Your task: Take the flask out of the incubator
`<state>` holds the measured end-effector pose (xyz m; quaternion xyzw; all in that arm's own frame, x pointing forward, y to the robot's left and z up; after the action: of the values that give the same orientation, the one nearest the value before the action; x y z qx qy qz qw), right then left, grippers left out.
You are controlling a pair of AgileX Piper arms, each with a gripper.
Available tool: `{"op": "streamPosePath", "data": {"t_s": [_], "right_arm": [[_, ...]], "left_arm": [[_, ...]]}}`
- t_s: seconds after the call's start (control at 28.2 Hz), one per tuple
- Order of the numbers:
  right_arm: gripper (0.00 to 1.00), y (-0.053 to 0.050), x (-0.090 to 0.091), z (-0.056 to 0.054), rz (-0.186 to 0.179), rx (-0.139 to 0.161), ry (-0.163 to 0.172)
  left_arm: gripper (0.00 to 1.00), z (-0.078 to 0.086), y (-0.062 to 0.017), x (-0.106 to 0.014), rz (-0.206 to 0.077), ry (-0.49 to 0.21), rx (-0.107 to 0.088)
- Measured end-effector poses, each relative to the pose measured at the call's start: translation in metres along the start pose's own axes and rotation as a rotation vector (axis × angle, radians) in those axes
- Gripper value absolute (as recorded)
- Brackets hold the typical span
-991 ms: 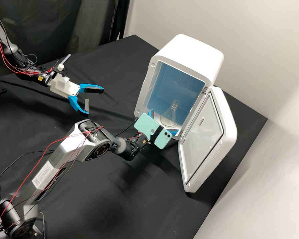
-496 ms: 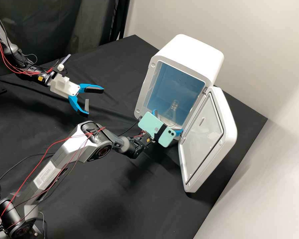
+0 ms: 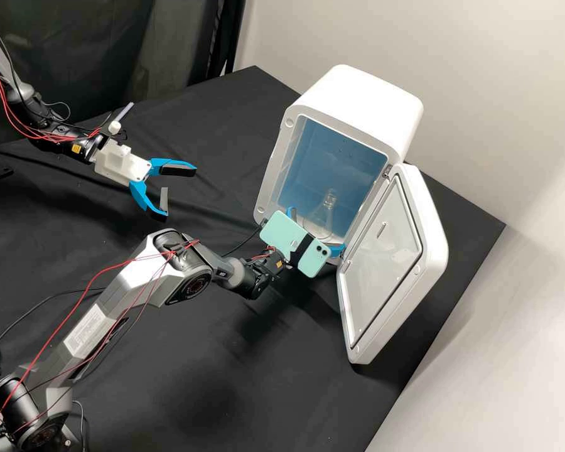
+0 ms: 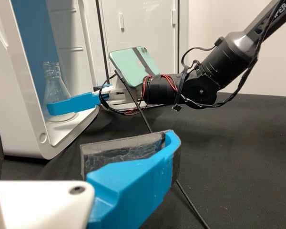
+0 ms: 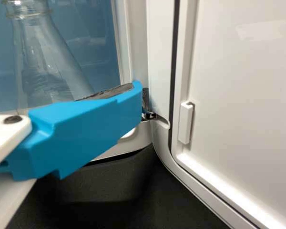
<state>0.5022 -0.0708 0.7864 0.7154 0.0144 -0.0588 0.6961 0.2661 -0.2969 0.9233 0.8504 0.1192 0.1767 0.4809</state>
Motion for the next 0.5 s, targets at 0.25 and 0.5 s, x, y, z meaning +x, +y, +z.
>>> {"op": "streamPosePath", "data": {"t_s": [0.25, 0.5], "right_arm": [[1.0, -0.0007, 0.0008, -0.001, -0.011, 0.001, 0.011], [1.0, -0.0024, -0.0008, -0.0073, -0.014, 0.005, 0.017]], "left_arm": [[1.0, 0.0, 0.0, 0.0, 0.0, 0.0, 0.0], [1.0, 0.0, 0.0, 0.0, 0.0, 0.0, 0.0]]}}
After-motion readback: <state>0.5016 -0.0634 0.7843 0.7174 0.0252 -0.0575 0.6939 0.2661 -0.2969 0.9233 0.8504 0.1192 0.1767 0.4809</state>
